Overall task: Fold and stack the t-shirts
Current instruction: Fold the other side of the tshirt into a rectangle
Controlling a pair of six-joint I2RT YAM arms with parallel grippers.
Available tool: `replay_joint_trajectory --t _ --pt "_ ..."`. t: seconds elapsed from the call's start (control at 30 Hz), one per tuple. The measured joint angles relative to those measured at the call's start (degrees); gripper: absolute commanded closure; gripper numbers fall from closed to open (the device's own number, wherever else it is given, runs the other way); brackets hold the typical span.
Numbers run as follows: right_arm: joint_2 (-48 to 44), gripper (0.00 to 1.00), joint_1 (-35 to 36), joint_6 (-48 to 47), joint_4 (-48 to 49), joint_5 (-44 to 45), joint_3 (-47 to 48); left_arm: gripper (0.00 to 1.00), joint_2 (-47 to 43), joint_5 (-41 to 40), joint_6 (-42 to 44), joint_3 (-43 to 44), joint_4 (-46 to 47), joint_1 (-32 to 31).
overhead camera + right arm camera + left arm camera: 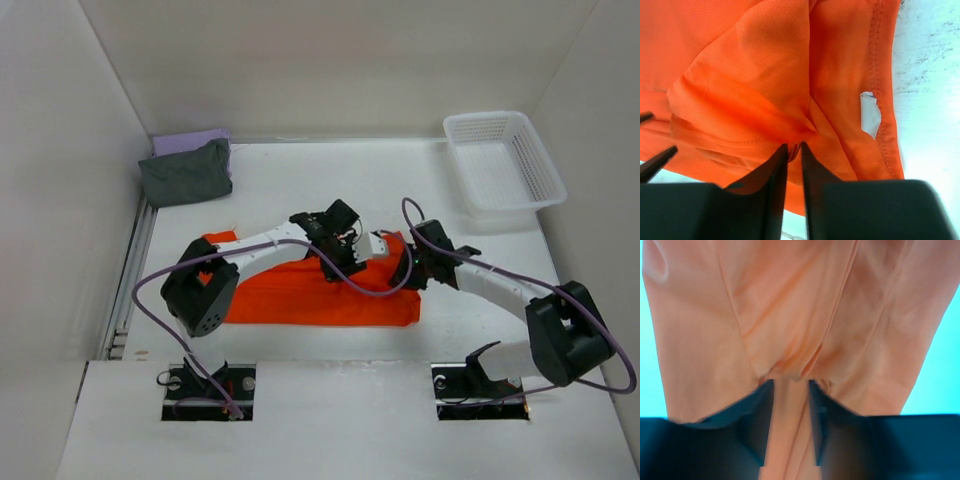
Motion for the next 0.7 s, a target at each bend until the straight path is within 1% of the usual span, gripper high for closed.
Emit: replay_joint_trajectory --t 0.03,0.1,0.2,0.27,0.33,0.4,0.47,0.53,0.7 --pt "-0.24 0.74 0.00 -0.07 -0.07 0.13 0.00 0.54 -0.28 -0.02 0.09 0.00 -0.59 0.37" --pt "-1.46 0.68 0.00 -0.09 -0.46 0.31 -0.02 0.51 -1.79 0.00 0.37 0.00 -2.58 1.55" --pt "-6.38 0.66 0.00 -0.09 -1.90 0.52 -0.55 0.50 -7.23 0.20 1.03 0.00 -5.77 4.92" --pt "-10.60 0.69 0.02 0.13 -3.13 0.85 -0.83 0.50 -12.13 0.55 1.49 0.00 -6.95 9.07" --pt "-14.51 0.75 0.07 0.52 -4.31 1.44 -0.90 0.51 -16.39 0.50 1.97 0.00 -6.91 15.41" --pt "-17.03 0.82 0.07 0.79 -4.83 2.29 -0.81 0.51 -18.03 -0.59 2.29 0.00 -6.03 21.88" --pt "-17.00 0.87 0.07 0.68 -4.96 3.26 -0.11 0.51 -16.96 -2.51 2.34 -0.22 -3.80 27.50" --pt "-14.03 0.89 0.07 0.39 -4.68 3.82 1.68 0.51 -14.43 -4.96 2.40 -1.16 -0.72 30.40" --pt "-1.97 0.91 0.33 -0.66 -1.11 3.93 7.21 0.51 -4.22 -10.29 2.60 -2.27 5.84 32.85"
